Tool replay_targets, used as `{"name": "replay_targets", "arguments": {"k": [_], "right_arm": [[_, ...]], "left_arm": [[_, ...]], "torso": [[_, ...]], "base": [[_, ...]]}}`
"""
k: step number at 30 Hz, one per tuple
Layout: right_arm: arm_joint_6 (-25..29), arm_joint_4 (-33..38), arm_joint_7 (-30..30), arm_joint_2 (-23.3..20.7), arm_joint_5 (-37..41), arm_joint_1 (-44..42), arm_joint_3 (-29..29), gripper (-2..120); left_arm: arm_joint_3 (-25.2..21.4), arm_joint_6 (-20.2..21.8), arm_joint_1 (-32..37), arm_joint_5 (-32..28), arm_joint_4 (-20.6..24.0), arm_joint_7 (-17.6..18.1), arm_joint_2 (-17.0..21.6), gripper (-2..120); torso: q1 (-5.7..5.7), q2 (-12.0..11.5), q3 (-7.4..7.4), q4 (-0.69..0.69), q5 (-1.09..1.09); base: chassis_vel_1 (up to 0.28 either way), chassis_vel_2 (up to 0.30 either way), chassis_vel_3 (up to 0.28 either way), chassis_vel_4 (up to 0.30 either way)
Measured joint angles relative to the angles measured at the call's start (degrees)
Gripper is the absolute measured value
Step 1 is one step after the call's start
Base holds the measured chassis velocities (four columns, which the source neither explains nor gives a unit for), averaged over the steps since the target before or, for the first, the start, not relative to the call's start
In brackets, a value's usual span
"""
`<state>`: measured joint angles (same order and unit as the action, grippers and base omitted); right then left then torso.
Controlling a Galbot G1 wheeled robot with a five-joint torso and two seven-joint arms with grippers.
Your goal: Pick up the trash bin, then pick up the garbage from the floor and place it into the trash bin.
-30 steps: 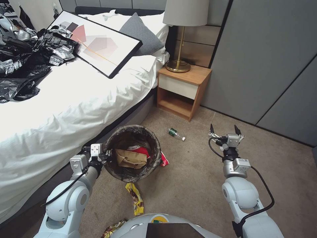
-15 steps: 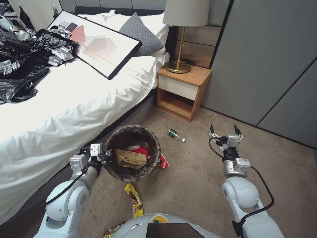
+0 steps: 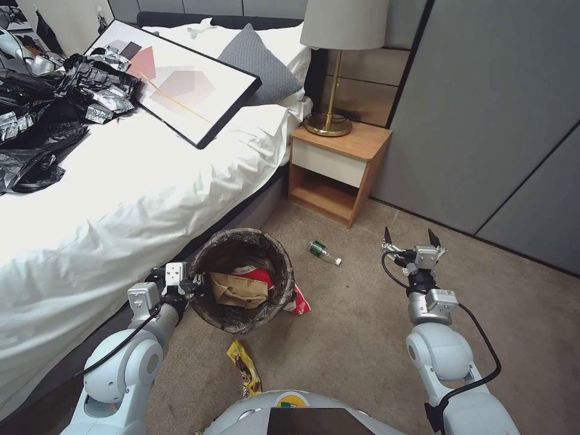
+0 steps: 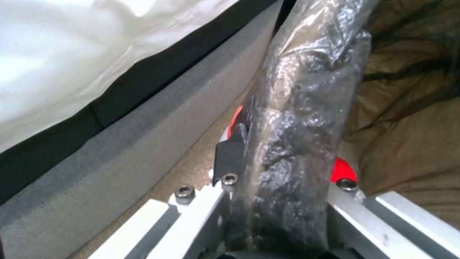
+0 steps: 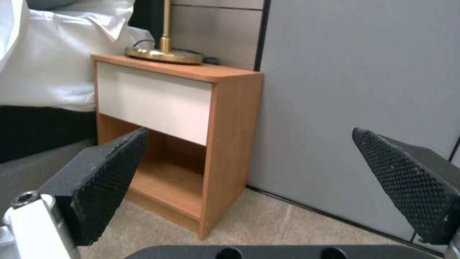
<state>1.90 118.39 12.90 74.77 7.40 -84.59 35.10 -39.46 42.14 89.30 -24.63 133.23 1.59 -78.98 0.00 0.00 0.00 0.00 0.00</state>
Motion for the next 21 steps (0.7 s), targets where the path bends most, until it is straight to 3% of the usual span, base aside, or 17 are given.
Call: {"name": "replay_targets", "arguments": {"k": [21], "right_arm": [[-0.17,-0.47,-0.01,-0.10,-0.25,0.03,-0.10,100]], "left_arm": [[-0.02,0.00,-0.10,0.09,-0.26,-0.07,-0.02,0]], "torso": [[0.00,0.00,0.00,0.00,0.00]], "base": [[-0.010,0.010,0.006,-0.011]]}}
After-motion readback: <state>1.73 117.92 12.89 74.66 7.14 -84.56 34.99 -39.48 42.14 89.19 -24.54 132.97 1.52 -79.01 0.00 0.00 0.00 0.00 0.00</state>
